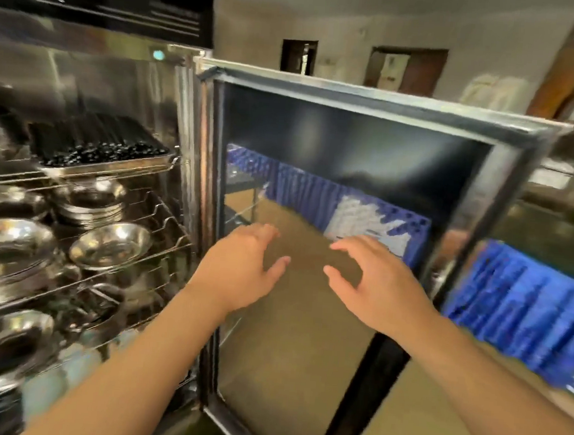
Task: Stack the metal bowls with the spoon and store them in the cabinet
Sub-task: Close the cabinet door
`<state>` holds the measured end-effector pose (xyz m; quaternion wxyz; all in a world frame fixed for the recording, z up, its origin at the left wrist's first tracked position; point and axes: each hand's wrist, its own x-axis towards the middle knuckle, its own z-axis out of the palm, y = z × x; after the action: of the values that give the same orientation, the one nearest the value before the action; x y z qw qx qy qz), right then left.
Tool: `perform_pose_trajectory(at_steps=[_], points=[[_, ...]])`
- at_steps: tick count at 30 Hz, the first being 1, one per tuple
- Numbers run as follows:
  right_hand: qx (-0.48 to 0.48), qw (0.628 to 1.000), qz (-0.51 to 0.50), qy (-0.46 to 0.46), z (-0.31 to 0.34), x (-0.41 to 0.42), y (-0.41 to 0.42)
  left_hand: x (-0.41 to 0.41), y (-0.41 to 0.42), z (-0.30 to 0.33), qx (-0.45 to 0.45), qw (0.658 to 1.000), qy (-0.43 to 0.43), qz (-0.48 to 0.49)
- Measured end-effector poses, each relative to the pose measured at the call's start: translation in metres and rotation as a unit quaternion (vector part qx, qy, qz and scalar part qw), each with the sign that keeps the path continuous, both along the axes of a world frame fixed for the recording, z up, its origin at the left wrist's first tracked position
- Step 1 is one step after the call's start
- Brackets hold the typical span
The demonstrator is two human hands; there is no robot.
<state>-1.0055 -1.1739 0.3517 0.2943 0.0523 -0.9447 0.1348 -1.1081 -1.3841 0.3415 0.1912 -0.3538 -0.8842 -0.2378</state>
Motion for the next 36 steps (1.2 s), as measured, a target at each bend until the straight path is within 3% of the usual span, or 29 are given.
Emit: perform_pose_trajectory(at_steps=[8,13,18,22,25,30,36], points=[[-0.064,0.988,-0.045,0.135,0.012,0.085,0.104,0.061,0.126,0.041,0.081,0.988,0.082,-0.104],[-0.121,0.986,-0.069,0.087,0.003,0.086,0.164,0.095,0.187,0.06,0.154,0.977,0.097,-0.11],[-0.141,0.986,-0.077,-0.036,-0.019,0.054,0.21,0.113,0.23,0.069,0.194,0.975,0.087,-0.058],[-0.134,0.985,-0.018,-0.11,-0.035,0.024,0.217,0.118,0.249,0.062,0.228,0.97,0.077,-0.001],[-0.198,0.969,0.054,-0.138,-0.042,0.006,0.21,0.12,0.256,0.059,0.249,0.964,0.093,0.034],[-0.287,0.944,0.098,-0.127,-0.055,-0.008,0.197,0.124,0.259,0.059,0.252,0.961,0.097,0.068],[-0.262,0.952,0.104,-0.116,-0.072,-0.012,0.192,0.136,0.246,0.057,0.254,0.955,0.116,0.096]])
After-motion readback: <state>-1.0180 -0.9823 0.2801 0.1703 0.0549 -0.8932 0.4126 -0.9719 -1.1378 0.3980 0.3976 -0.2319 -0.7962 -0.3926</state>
